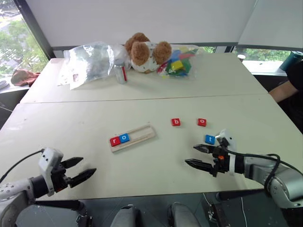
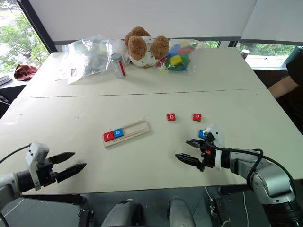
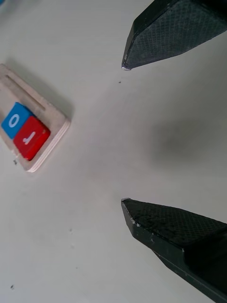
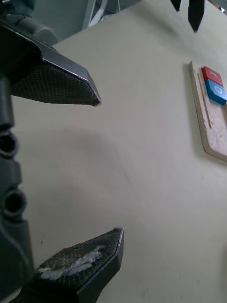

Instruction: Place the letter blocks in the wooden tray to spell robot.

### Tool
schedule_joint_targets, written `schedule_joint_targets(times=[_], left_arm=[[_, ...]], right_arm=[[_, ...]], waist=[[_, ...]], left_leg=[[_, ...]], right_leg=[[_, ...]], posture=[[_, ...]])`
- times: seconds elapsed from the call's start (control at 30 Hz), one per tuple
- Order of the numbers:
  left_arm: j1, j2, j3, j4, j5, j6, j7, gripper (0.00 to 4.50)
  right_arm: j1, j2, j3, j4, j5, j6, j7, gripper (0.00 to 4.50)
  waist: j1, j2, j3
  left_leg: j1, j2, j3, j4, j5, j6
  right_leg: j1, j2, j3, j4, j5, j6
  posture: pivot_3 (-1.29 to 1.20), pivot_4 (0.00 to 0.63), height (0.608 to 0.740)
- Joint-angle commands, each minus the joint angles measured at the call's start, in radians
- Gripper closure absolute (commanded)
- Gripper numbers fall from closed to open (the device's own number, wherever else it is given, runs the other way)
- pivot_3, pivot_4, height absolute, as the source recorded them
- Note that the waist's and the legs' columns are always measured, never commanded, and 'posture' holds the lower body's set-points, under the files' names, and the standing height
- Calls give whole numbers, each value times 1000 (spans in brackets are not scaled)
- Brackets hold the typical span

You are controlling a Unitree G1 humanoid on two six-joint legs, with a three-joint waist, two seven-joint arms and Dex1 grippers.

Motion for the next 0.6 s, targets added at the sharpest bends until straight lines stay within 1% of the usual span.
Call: schedule_joint_targets(times=[0.03, 0.1, 0.17, 0.27, 0.33, 0.47, 0.53, 0.6], left_arm=[[-48, 52, 18, 31, 20, -41, -48, 0], [-154, 79, -43, 48, 48, -70, -61, 0], [-231, 96, -131, 59, 112, -130, -97, 0], [-352, 83, -258, 114, 190, -219, -142, 0], [-395, 76, -299, 156, 221, -261, -161, 0], [-526, 37, -399, 311, 304, -383, -206, 0], [-608, -1, -430, 441, 343, -455, -211, 0], [-663, -25, -454, 532, 371, -509, -227, 0]], right_arm=[[-17, -16, -39, -12, 12, -1, 10, 24], [-62, -9, -15, -22, 26, 14, 20, 24], [-117, 1, 27, -26, 5, 9, 20, 24], [-184, -7, 75, -48, -10, 16, 37, 24], [-199, -22, 104, -61, -23, 20, 51, 24], [-226, -35, 175, -111, -43, 42, 63, 24], [-238, -7, 183, -133, -41, 49, 33, 24], [-234, 8, 186, -148, -40, 54, 12, 24]], waist=[[0, 0, 0], [5, 0, 0], [6, 0, 0], [0, 0, 0], [-1, 0, 0], [0, 0, 0], [1, 0, 0], [1, -1, 0]], left_leg=[[0, 0, 0, 0, 0, 0], [0, 0, 0, 0, 0, -1], [0, 0, -1, 1, 1, -1], [1, -1, 0, 1, 2, -2], [0, -1, 0, 0, 1, -2], [-2, 0, 0, -1, 2, -2], [-3, 0, 0, 0, 2, -2], [-3, 0, 0, 2, 2, -1]], right_leg=[[0, 0, 0, 0, 0, 0], [0, 0, 0, 1, 0, 0], [1, 0, -1, 1, 1, -2], [1, 0, 0, 0, 2, -3], [-1, 0, 0, 0, 2, -2], [-5, 2, -1, 1, 2, -2], [-4, 2, -1, 1, 2, -2], [-3, 2, -2, 1, 2, -2]], posture=[[0, 150, 740], [0, 150, 740], [0, 150, 740], [0, 150, 740], [0, 150, 740], [0, 150, 740], [0, 150, 740], [0, 150, 740]])
